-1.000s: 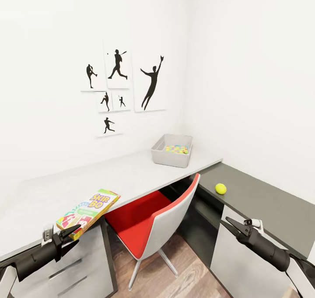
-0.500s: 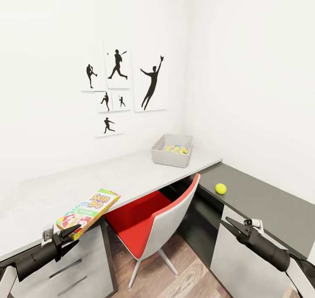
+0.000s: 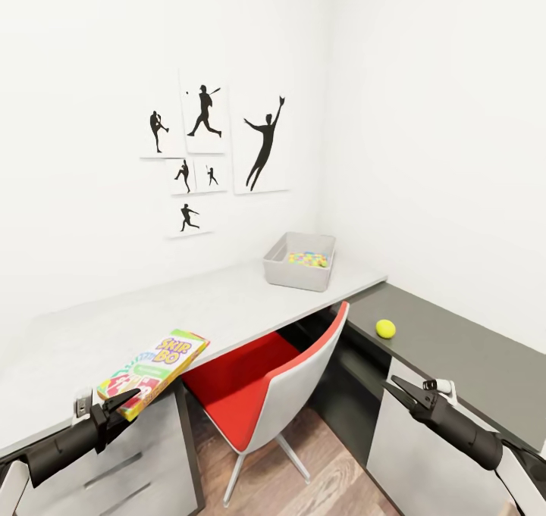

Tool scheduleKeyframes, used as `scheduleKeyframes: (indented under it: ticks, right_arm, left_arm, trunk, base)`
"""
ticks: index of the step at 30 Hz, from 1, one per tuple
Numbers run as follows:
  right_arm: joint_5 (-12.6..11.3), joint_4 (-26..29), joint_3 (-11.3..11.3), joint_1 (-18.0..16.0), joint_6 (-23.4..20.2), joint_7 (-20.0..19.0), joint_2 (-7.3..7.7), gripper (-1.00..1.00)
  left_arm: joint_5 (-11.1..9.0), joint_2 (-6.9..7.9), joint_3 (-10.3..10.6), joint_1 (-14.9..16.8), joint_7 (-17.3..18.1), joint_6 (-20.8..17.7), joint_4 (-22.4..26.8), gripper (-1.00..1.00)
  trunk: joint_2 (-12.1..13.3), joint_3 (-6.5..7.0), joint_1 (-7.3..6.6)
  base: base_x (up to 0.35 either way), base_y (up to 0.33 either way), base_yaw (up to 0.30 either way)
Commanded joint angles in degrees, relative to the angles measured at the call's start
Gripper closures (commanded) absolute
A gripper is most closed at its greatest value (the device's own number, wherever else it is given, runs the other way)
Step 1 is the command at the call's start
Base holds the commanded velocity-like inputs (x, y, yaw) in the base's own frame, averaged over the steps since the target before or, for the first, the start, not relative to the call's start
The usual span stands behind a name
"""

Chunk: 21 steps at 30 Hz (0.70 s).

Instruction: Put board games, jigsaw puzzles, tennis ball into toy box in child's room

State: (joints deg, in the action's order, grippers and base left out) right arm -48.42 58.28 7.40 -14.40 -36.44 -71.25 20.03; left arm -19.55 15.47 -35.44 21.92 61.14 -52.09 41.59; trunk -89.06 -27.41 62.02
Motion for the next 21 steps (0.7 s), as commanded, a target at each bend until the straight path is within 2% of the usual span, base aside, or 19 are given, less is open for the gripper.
scheduleKeyframes:
  ticks: [1, 21]
  right_arm:
    - [-0.3, 0.0, 0.0, 0.0, -0.5, 0.0, 0.01, -1.00]
    - [-0.3, 0.0, 0.0, 0.0, -0.5, 0.0, 0.01, -1.00]
  left_arm:
    - [0.0, 0.00, -0.1, 0.0, 0.1, -0.3, 0.0, -1.00]
    - [0.0, -0.01, -0.1, 0.0, 0.1, -0.3, 0.0, -1.00]
  trunk:
    - [0.0, -0.06, 0.00]
    - [0.0, -0.06, 0.00]
  base:
    - [0.028, 0.017, 0.000]
    - [0.004, 0.002, 0.000]
